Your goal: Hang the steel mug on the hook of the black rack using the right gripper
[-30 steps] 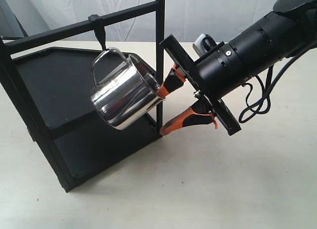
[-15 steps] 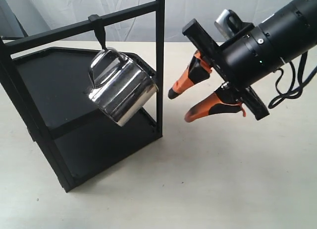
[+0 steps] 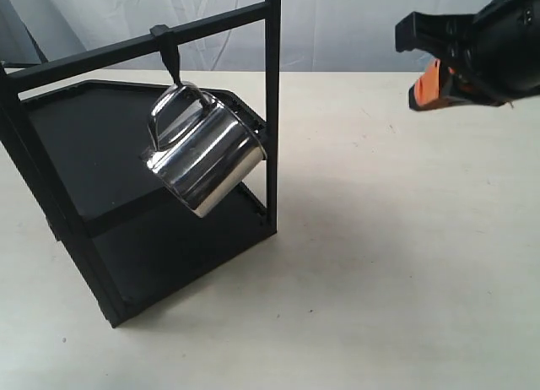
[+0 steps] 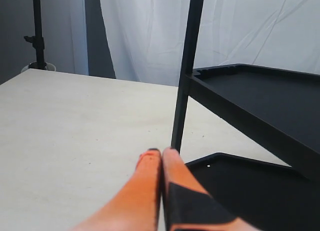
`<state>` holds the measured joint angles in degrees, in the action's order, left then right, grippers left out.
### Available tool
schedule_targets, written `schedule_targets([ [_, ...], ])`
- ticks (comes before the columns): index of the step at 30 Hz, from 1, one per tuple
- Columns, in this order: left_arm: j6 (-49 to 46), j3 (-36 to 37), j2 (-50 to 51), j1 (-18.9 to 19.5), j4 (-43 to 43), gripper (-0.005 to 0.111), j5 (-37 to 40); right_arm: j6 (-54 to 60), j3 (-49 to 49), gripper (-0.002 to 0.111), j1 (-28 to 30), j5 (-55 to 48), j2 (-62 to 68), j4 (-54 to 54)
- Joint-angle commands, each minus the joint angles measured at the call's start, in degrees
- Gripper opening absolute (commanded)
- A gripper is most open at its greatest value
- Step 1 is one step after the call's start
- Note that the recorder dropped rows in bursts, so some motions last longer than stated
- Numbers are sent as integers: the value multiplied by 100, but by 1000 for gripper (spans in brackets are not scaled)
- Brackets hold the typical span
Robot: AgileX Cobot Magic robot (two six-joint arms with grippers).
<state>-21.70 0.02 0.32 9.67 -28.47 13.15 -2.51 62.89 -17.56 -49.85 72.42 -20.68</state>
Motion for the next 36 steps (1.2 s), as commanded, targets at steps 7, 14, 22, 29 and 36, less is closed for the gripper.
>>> schedule_targets([
  [7, 12, -2, -32, 11, 501, 2, 8, 1052, -435, -1, 23, 1438, -164, 354],
  [14, 12, -2, -32, 11, 501, 2, 8, 1052, -787, -1, 23, 1489, -164, 357],
  [22, 12, -2, -32, 11, 501, 2, 8, 1039, -787, -1, 23, 1489, -164, 356],
  [29, 12, -2, -32, 11, 501, 2, 8, 1043, -787, -1, 23, 1461, -603, 466],
  [36, 12, -2, -32, 11, 501, 2, 8, 1295, -1330, -1, 126, 2437, -2275, 2068],
])
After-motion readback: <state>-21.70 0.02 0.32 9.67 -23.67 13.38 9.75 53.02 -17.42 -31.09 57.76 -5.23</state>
